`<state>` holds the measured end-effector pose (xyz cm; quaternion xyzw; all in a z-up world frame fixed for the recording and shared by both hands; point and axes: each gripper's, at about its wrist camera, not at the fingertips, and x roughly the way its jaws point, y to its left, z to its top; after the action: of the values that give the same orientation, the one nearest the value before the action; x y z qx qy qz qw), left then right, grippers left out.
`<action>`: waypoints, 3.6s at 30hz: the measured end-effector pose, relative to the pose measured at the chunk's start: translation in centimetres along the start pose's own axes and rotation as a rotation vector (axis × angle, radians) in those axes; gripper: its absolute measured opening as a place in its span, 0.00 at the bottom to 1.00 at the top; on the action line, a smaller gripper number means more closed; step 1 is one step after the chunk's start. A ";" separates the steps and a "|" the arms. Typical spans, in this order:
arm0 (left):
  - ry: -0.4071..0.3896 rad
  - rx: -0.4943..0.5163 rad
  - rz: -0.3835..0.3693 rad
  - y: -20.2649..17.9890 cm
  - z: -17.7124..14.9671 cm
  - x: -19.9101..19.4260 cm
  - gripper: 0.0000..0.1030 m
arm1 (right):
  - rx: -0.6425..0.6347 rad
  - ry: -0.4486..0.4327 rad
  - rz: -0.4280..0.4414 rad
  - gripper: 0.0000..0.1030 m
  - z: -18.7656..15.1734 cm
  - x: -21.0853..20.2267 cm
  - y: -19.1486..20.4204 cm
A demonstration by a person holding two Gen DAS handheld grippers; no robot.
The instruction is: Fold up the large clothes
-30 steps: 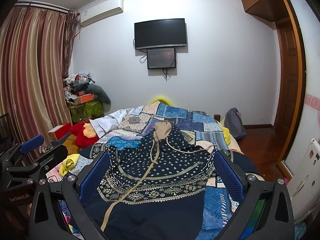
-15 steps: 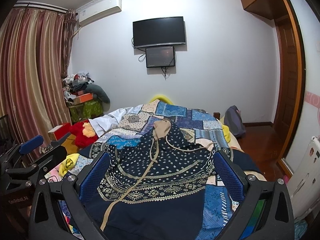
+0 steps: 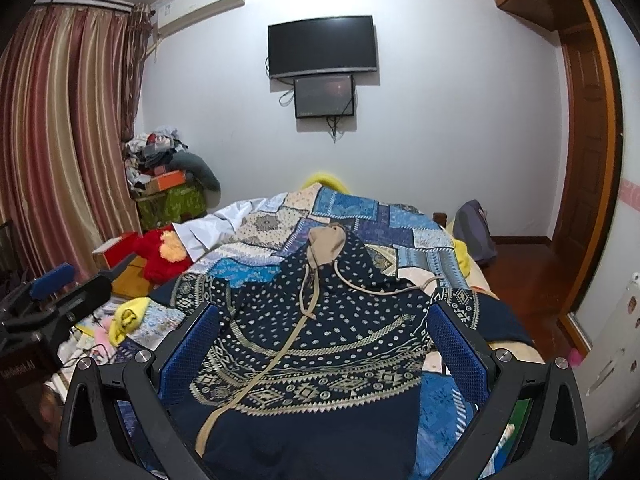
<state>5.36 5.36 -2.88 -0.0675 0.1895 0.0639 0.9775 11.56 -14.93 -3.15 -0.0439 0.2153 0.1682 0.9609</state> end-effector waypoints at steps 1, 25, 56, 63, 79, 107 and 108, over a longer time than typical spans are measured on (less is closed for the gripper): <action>0.012 -0.008 0.020 0.8 0.1 1.0 1.00 | -0.004 0.011 -0.003 1.00 0.1 0.9 0.0; 0.487 -0.387 0.236 24.3 -6.6 25.1 1.00 | -0.107 0.433 0.110 1.00 1.1 31.8 1.0; 0.400 -0.195 0.183 17.8 3.9 31.9 0.03 | 0.006 0.527 0.161 1.00 1.6 34.2 -3.9; 0.575 -0.115 0.057 10.0 -1.7 35.7 0.04 | -0.004 0.472 0.118 1.00 2.7 29.8 -6.4; 0.673 -0.268 0.023 15.1 -6.5 30.1 0.69 | -0.028 0.453 0.101 1.00 1.8 26.0 -7.6; 0.417 -0.147 0.337 21.6 2.3 34.1 0.04 | 0.103 0.553 0.090 1.00 -1.2 31.4 -8.6; 0.390 -0.120 0.308 20.0 3.6 33.8 0.04 | 0.113 0.548 0.087 1.00 -1.1 31.2 -9.0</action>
<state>34.76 28.90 -14.49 -0.1068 0.3782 0.2090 0.8955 40.76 -14.06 -17.38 -0.0251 0.4780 0.1790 0.8596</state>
